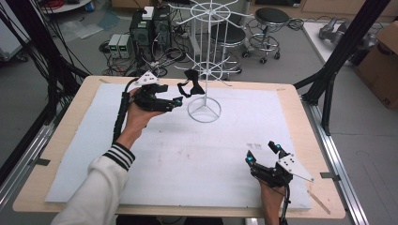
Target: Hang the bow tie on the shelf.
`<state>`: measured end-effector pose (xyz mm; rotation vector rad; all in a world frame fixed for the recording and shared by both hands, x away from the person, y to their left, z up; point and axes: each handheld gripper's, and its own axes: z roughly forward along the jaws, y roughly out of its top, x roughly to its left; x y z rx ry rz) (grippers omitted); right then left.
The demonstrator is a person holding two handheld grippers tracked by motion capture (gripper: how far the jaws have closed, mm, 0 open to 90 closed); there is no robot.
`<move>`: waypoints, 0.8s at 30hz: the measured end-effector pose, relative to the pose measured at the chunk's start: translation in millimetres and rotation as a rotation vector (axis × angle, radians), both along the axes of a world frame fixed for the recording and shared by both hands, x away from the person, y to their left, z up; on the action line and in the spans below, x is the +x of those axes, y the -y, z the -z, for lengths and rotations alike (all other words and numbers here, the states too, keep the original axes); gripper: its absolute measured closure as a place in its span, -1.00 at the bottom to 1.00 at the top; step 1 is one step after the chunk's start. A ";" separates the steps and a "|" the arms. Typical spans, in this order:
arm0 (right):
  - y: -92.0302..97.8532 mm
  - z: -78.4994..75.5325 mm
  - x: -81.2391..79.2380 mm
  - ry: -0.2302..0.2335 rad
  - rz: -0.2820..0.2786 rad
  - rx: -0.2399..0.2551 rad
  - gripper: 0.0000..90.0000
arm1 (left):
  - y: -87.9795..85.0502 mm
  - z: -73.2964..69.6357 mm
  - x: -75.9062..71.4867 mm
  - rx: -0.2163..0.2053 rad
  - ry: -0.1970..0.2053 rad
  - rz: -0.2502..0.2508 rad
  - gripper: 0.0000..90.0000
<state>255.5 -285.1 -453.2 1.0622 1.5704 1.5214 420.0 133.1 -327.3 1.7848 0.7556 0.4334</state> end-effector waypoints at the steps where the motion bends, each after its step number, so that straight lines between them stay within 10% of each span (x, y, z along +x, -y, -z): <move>1: -0.2 0.0 -0.4 -0.007 0.001 0.007 -0.79 | -4.4 0.7 -4.3 -0.004 0.007 0.001 -0.60; 13: 0.1 0.2 -1.0 0.003 0.000 0.007 -0.79 | -56.4 26.4 -71.3 -0.036 0.182 -0.028 -0.60; 24: -0.5 0.4 -2.1 0.012 0.003 -0.002 -0.79 | -112.2 76.5 -117.5 -0.086 0.251 -0.149 -0.60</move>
